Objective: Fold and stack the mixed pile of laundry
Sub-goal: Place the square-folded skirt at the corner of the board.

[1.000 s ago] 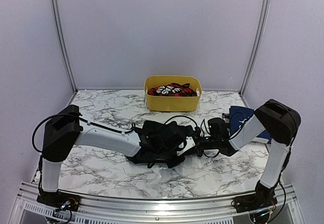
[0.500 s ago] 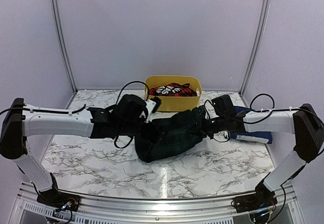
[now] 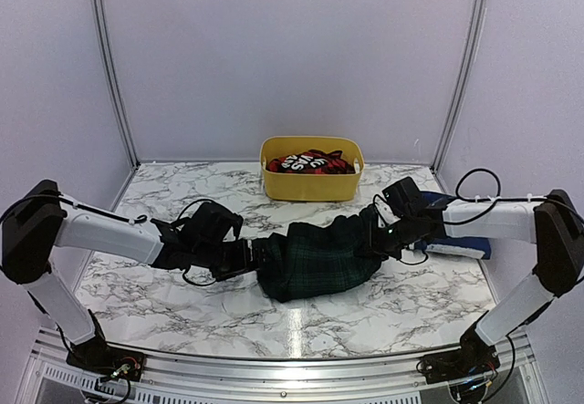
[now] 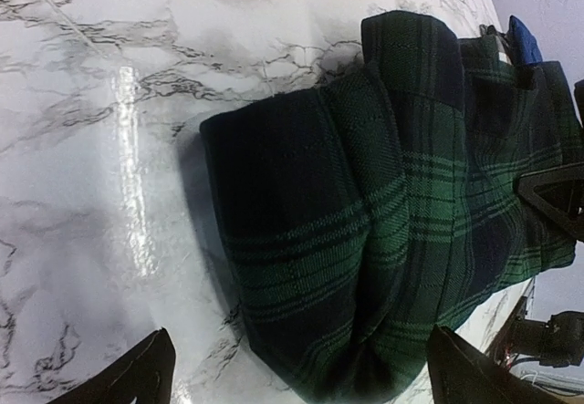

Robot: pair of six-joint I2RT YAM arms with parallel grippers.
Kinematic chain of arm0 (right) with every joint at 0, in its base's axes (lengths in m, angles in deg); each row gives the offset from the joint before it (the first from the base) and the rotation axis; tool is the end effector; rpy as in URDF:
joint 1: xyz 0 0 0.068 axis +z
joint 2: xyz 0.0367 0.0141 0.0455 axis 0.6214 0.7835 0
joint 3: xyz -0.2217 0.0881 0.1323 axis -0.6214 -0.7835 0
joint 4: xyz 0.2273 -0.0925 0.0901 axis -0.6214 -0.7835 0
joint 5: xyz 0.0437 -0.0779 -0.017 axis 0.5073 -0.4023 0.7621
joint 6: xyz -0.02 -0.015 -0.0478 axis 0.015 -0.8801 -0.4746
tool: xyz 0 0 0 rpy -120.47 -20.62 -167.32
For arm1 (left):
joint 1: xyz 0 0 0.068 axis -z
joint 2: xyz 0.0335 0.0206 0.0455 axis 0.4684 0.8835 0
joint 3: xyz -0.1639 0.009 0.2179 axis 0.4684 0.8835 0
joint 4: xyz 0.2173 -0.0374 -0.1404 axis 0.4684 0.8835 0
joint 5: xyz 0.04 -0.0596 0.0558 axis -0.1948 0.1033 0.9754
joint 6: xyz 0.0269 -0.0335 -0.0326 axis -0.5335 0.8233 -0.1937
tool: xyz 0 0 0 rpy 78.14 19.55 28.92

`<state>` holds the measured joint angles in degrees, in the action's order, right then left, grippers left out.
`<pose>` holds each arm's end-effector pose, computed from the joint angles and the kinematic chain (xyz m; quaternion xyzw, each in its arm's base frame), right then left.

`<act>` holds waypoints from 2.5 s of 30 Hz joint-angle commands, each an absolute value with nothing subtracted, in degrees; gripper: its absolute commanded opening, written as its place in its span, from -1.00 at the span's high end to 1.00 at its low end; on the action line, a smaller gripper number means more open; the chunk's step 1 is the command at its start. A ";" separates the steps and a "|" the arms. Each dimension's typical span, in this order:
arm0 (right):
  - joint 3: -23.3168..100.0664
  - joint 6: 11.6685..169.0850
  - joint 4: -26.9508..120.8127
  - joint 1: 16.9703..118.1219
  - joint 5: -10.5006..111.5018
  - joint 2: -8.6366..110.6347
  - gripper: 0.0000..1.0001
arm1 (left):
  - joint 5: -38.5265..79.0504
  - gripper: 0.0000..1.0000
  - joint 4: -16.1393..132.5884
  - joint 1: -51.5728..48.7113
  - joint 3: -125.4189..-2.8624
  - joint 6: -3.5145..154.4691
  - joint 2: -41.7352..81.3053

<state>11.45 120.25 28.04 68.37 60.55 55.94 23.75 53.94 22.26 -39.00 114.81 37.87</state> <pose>0.2475 0.1552 0.1858 0.0118 0.9479 0.2782 0.1549 0.2103 -0.2571 0.1702 0.0119 0.9059 -0.3496 0.2388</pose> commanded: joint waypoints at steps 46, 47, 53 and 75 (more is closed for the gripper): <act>56.12 94.98 -14.51 60.11 22.25 51.39 1.00 | 4.59 -0.98 58.30 13.53 -57.62 97.51 54.61; 56.65 94.72 -14.73 59.80 22.07 51.33 1.00 | 4.42 -0.98 58.31 13.39 -57.67 97.29 54.57; 56.58 92.26 -15.39 56.79 21.36 49.62 1.00 | 3.42 -0.98 58.39 12.21 -58.06 96.29 54.76; 28.74 86.40 9.47 28.81 23.84 45.83 0.51 | 2.77 -0.98 59.18 9.64 -59.03 95.41 54.48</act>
<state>27.95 86.72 0.74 31.81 24.73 44.53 2.96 57.63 10.53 -57.51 96.41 55.07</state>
